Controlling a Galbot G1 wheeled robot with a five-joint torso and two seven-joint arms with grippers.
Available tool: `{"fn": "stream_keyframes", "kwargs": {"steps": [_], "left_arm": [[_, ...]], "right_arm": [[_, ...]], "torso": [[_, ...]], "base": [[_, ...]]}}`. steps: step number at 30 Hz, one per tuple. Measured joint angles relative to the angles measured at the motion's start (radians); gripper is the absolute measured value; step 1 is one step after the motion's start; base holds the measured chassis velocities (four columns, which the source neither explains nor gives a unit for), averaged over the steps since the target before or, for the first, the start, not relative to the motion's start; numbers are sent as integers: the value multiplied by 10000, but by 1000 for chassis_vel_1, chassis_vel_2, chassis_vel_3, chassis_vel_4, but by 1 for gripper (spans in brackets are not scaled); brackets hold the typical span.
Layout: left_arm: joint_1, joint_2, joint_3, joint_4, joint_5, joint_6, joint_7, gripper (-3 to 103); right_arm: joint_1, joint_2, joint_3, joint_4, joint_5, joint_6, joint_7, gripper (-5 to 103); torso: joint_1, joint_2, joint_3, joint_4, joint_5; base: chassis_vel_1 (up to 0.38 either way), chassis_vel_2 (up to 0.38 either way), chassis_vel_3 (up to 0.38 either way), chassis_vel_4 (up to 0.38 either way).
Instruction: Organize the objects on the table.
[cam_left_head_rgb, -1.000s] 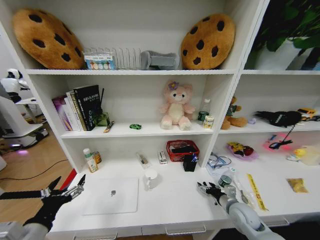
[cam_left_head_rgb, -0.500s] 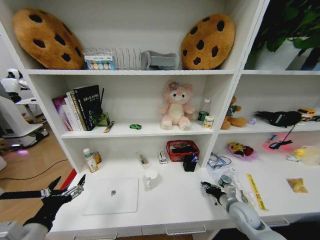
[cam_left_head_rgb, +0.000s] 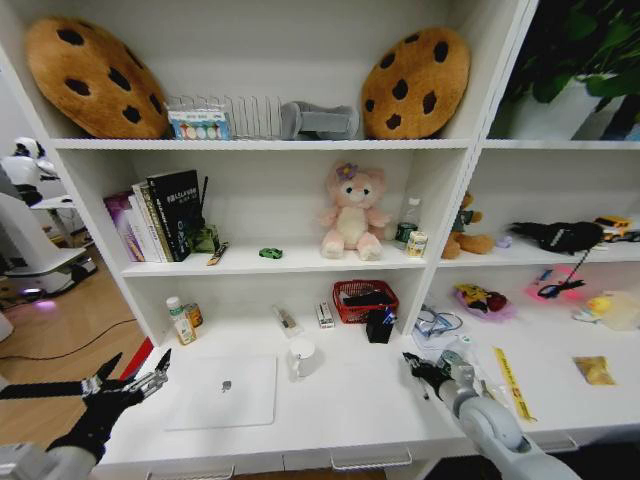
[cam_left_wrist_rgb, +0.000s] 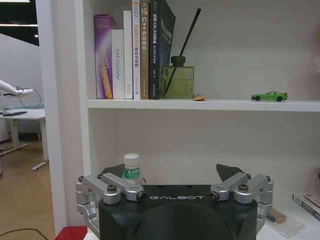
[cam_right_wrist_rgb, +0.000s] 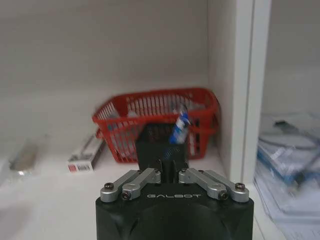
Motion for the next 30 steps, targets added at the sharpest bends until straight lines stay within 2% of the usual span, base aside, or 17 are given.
{"fn": "stream_keyframes", "kwargs": {"steps": [1, 4, 12, 14, 23, 27, 30], "left_arm": [[0, 0, 0, 0, 0, 0, 0, 100], [0, 0, 0, 0, 0, 0, 0, 100], [0, 0, 0, 0, 0, 0, 0, 100], [0, 0, 0, 0, 0, 0, 0, 100], [0, 0, 0, 0, 1, 0, 0, 100], [0, 0, 0, 0, 0, 0, 0, 100], [0, 0, 0, 0, 0, 0, 0, 100]], "right_arm": [[0, 0, 0, 0, 0, 0, 0, 10], [1205, 138, -712, -67, -466, 1072, 23, 10], [2539, 301, -1459, -972, -1187, 1941, 104, 10], [3037, 397, -1696, -1544, -1554, 2419, 87, 10], [4086, 797, -2316, -3153, -2244, 3242, 337, 10], [4541, 1144, -2768, -3881, -2442, 3858, 659, 10], [4766, 1368, -2917, -4013, -2473, 3959, 841, 10]], "torso": [[0, 0, 0, 0, 0], [-1, -1, 0, 5, 1], [-1, -4, 0, 1, 2], [-1, -3, 1, 0, 4], [0, -3, 0, 1, 3], [-1, -3, 0, 0, 3], [-1, -3, 0, 5, 1]], "base": [[0, 0, 0, 0], [0, 0, 0, 0], [0, 0, 0, 0], [0, 0, 0, 0], [0, 0, 0, 0], [0, 0, 0, 0], [0, 0, 0, 0]]}}
